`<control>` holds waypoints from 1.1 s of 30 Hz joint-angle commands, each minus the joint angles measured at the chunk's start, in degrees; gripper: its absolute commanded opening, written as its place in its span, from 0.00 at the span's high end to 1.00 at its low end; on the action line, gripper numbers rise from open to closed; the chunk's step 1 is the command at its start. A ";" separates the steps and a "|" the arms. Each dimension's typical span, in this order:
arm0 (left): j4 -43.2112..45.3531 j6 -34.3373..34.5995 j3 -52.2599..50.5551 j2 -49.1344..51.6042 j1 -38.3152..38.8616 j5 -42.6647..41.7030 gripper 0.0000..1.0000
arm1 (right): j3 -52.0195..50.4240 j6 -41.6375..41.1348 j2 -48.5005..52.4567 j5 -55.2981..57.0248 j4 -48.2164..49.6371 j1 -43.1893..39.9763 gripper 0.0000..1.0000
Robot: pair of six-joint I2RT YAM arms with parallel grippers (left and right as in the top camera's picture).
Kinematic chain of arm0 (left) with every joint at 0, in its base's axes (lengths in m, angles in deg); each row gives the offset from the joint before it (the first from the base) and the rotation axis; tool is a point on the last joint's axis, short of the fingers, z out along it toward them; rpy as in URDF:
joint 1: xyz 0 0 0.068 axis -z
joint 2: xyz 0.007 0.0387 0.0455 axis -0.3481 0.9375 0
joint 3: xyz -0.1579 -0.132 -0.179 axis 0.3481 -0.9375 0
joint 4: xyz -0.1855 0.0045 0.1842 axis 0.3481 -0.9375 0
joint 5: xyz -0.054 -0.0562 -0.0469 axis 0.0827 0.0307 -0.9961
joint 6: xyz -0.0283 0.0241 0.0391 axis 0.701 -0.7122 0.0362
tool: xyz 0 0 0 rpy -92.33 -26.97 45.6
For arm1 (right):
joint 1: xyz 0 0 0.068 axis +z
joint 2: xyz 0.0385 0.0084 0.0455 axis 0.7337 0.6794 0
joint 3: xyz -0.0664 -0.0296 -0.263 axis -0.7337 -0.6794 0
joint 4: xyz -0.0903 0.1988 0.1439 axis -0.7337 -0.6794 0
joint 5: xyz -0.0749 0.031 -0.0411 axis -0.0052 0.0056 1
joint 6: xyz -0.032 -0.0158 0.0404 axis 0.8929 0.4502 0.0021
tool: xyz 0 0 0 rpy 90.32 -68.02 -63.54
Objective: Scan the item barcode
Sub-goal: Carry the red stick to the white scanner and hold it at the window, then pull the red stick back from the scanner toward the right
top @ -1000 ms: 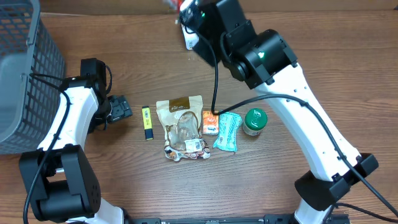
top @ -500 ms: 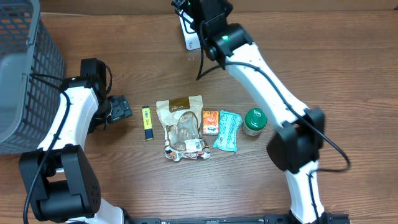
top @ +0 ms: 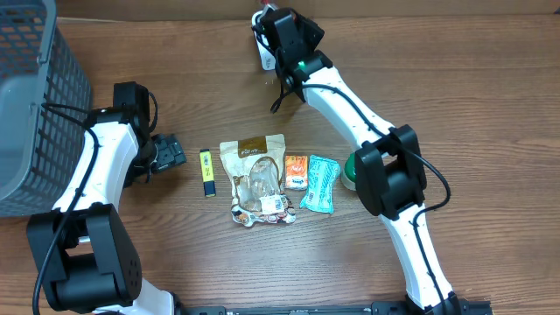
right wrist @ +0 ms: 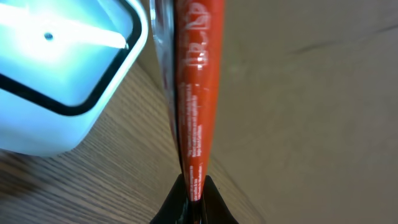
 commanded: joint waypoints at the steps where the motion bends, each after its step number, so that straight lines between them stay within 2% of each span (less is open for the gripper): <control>1: 0.00 -0.63 -0.20 0.28 0.13 0.55 0.00 | 0.68 0.09 2.43 3.39 1.33 -0.11 0.97; 17: 0.00 -0.63 -0.20 0.28 0.13 0.55 0.00 | 0.63 1.62 4.76 3.43 3.21 -0.11 0.97; 22: 0.00 -0.63 -0.20 0.28 0.13 0.55 0.00 | 0.63 5.92 7.06 7.32 4.66 -0.11 0.97; 33: 0.00 -0.63 -0.20 0.28 0.13 0.55 0.00 | 0.50 6.03 7.37 7.67 4.52 -0.09 0.97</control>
